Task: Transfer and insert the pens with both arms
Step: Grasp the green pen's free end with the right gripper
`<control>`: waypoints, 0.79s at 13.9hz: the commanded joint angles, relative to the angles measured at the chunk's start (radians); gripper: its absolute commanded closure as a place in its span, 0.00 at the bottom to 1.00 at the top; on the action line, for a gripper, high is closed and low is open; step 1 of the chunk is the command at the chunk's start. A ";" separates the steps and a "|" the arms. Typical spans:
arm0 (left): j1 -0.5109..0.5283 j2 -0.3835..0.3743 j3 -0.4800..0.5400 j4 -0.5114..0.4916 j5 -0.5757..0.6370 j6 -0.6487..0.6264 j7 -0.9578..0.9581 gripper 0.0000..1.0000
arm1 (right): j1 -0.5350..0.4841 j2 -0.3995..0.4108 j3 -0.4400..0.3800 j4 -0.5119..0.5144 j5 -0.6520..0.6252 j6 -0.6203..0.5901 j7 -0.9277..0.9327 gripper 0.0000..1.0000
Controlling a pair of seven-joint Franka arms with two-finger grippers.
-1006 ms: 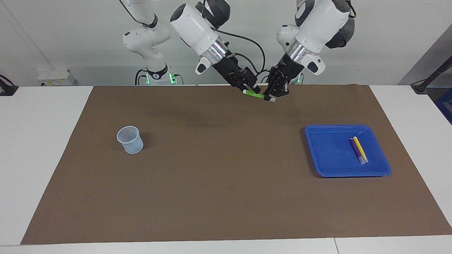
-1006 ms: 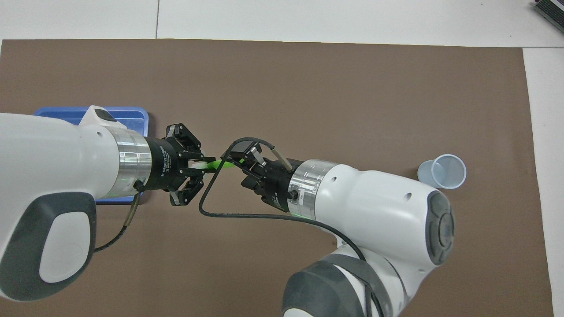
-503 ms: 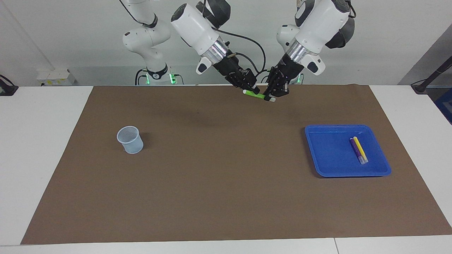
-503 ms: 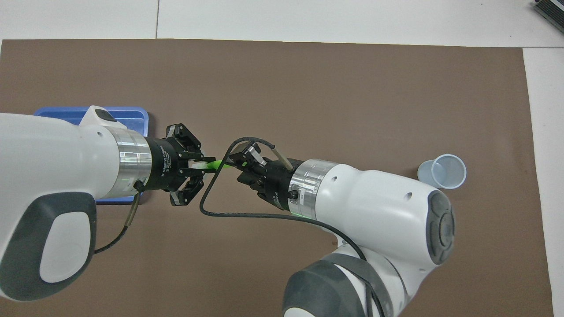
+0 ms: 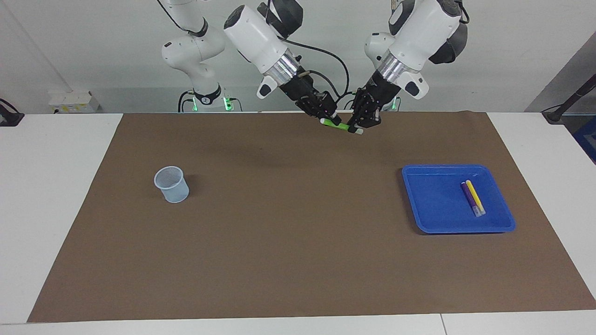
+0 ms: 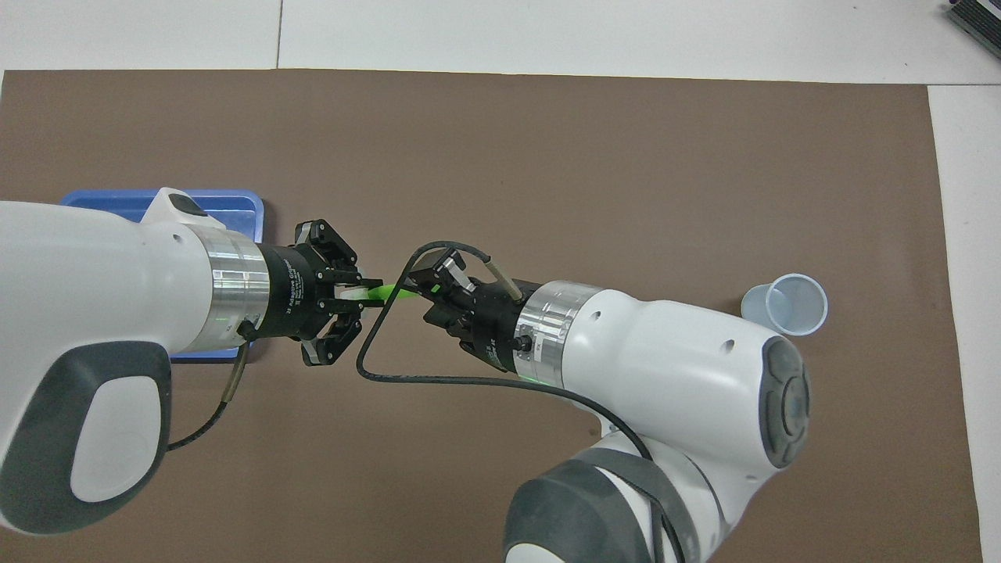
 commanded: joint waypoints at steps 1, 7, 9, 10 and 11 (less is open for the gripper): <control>-0.020 -0.040 0.015 -0.038 -0.013 0.007 -0.013 1.00 | -0.004 0.005 0.004 0.002 0.026 0.020 -0.003 0.71; -0.020 -0.040 0.015 -0.038 -0.013 0.007 -0.013 1.00 | -0.004 0.005 0.004 0.002 0.026 0.020 0.004 0.94; -0.020 -0.040 0.015 -0.040 -0.013 0.007 -0.013 1.00 | -0.004 0.005 0.004 0.002 0.026 0.020 0.005 1.00; -0.020 -0.041 0.015 -0.041 -0.013 0.007 -0.013 1.00 | -0.005 0.005 0.004 0.002 0.026 0.019 0.005 1.00; -0.020 -0.043 0.015 -0.041 -0.013 0.007 -0.013 1.00 | -0.005 0.005 0.004 0.002 0.026 0.019 0.005 1.00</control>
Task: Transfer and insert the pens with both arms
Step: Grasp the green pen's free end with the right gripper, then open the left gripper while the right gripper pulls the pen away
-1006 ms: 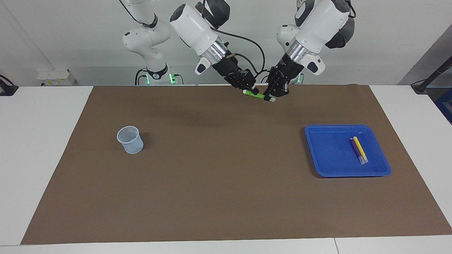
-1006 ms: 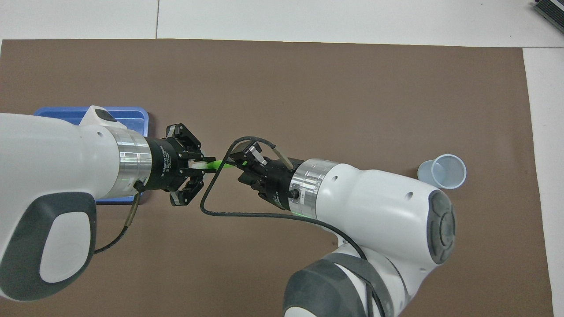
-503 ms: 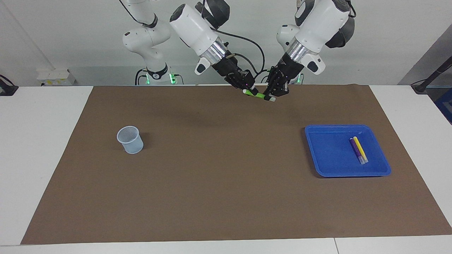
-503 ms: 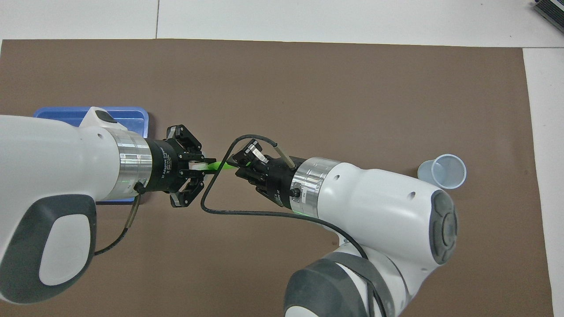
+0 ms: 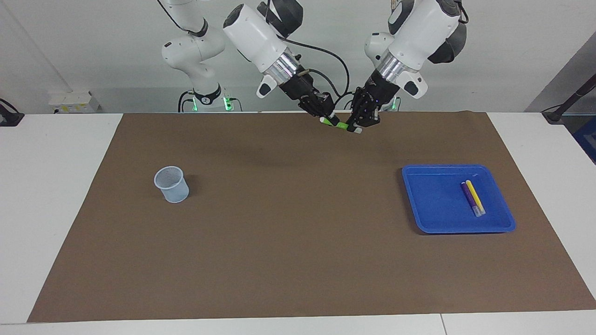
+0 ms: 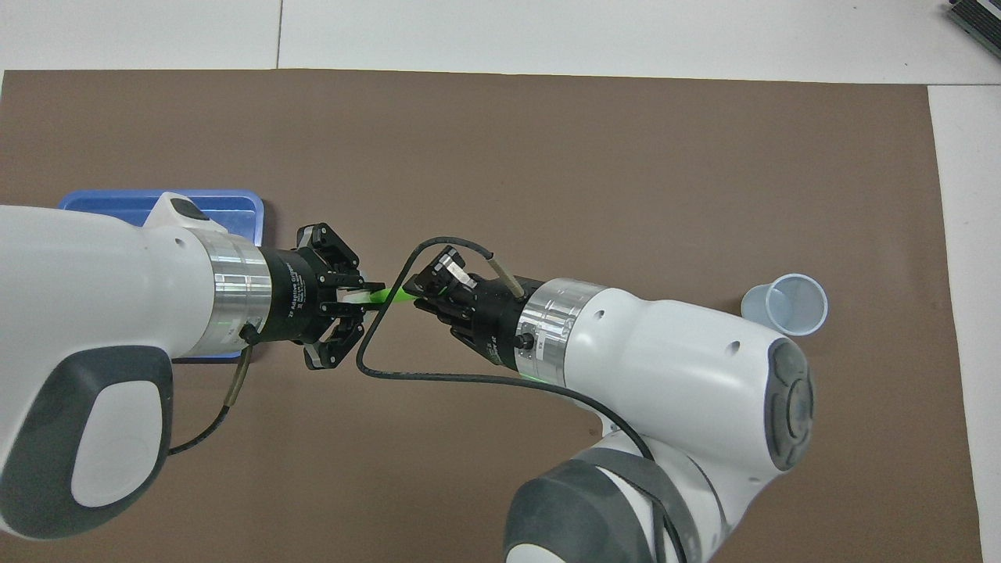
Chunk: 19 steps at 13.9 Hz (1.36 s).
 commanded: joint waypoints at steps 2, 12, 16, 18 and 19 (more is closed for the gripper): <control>-0.020 -0.041 0.015 -0.040 -0.006 0.010 0.007 1.00 | -0.005 0.005 0.003 -0.002 0.021 0.005 0.005 1.00; -0.032 -0.057 0.015 -0.055 -0.006 0.030 0.018 0.35 | -0.024 0.003 0.002 -0.004 0.021 -0.027 -0.062 1.00; -0.032 -0.064 0.015 -0.069 -0.005 0.024 0.056 0.35 | -0.128 -0.011 -0.001 -0.002 0.003 -0.263 -0.373 1.00; -0.030 -0.083 0.016 -0.099 -0.003 0.015 0.169 0.35 | -0.189 -0.023 -0.003 -0.002 -0.063 -0.383 -0.499 1.00; -0.024 -0.093 0.018 -0.118 -0.003 0.007 0.264 0.35 | -0.215 -0.026 -0.003 -0.002 -0.135 -0.443 -0.570 1.00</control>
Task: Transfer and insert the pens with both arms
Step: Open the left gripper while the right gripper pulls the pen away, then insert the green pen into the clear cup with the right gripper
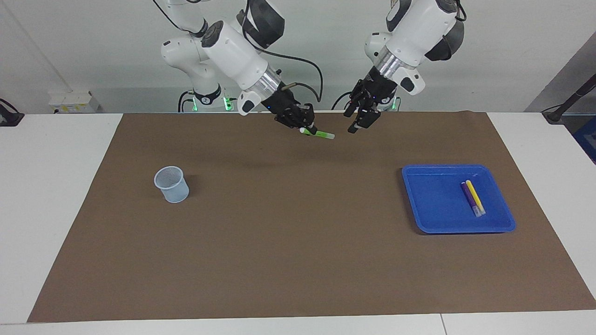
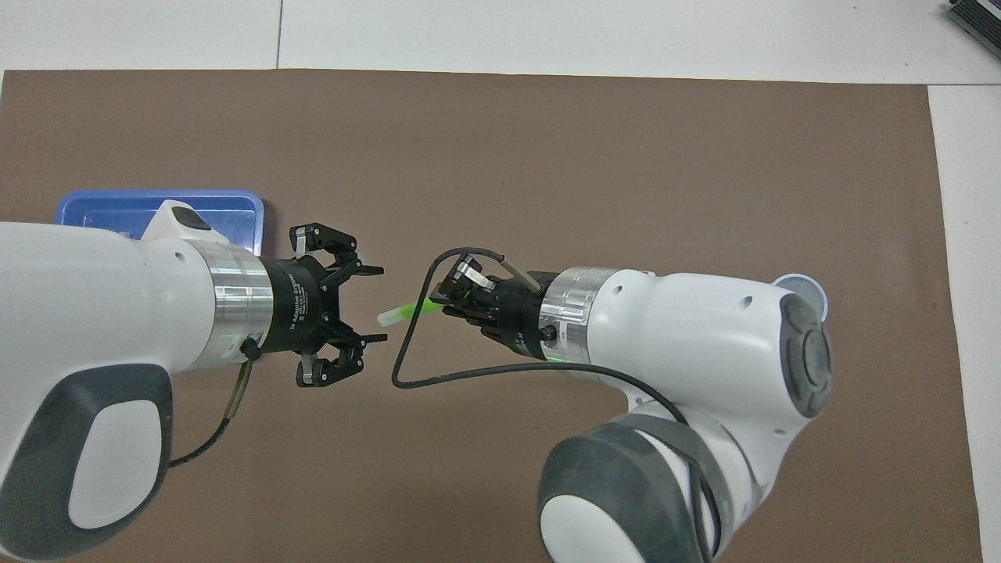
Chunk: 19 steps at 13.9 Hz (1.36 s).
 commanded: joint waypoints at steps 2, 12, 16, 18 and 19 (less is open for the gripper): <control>0.008 -0.079 0.022 -0.100 0.004 -0.043 0.368 0.36 | -0.107 -0.034 0.007 -0.003 -0.220 -0.224 -0.255 1.00; 0.350 -0.084 0.021 -0.109 0.189 -0.189 1.428 0.38 | -0.358 -0.053 0.009 -0.017 -0.704 -0.409 -1.031 1.00; 0.428 -0.053 0.021 -0.160 0.253 -0.079 1.661 0.39 | -0.431 -0.063 0.009 -0.078 -0.761 -0.331 -1.199 1.00; 0.435 0.008 0.022 -0.163 0.271 -0.005 1.696 0.39 | -0.446 -0.063 0.009 -0.113 -0.767 -0.250 -1.264 1.00; 0.453 0.040 0.022 -0.163 0.277 0.027 1.722 0.39 | -0.449 -0.063 0.009 -0.120 -0.768 -0.233 -1.282 1.00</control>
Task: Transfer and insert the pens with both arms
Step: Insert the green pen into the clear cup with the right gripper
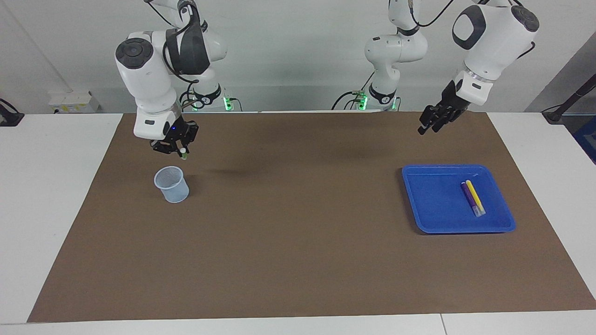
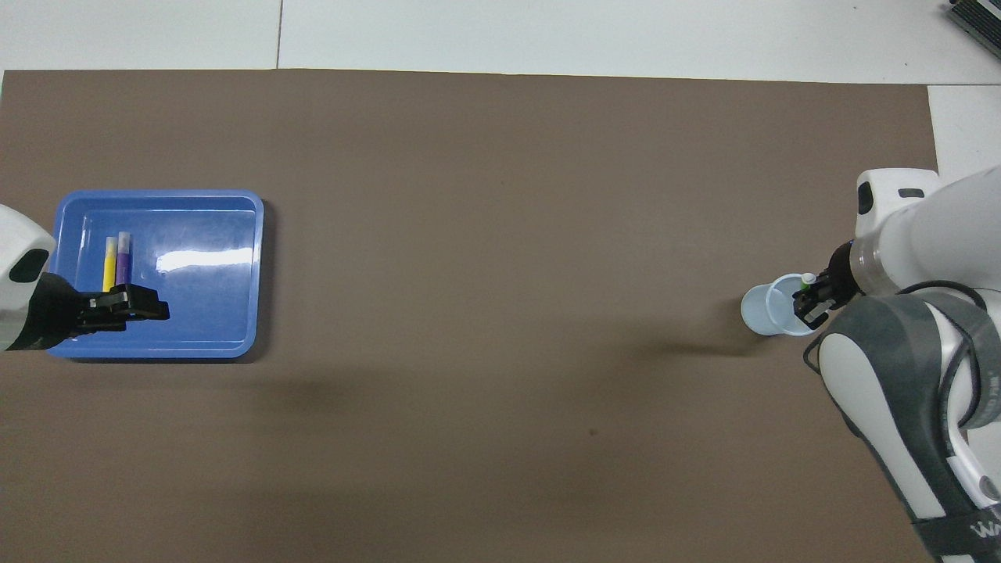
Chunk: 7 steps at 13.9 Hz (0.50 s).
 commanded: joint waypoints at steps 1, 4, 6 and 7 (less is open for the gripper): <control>0.042 0.083 -0.011 -0.008 0.029 0.099 0.072 0.39 | -0.029 -0.031 0.015 -0.071 -0.022 0.068 -0.069 1.00; 0.088 0.159 -0.011 -0.005 0.058 0.185 0.155 0.39 | -0.058 -0.030 0.015 -0.101 -0.020 0.123 -0.071 1.00; 0.110 0.205 -0.011 0.002 0.072 0.244 0.195 0.39 | -0.058 -0.030 0.015 -0.103 -0.019 0.128 -0.059 1.00; 0.114 0.221 -0.011 0.002 0.078 0.270 0.204 0.39 | -0.060 -0.030 0.015 -0.103 -0.017 0.129 -0.048 0.98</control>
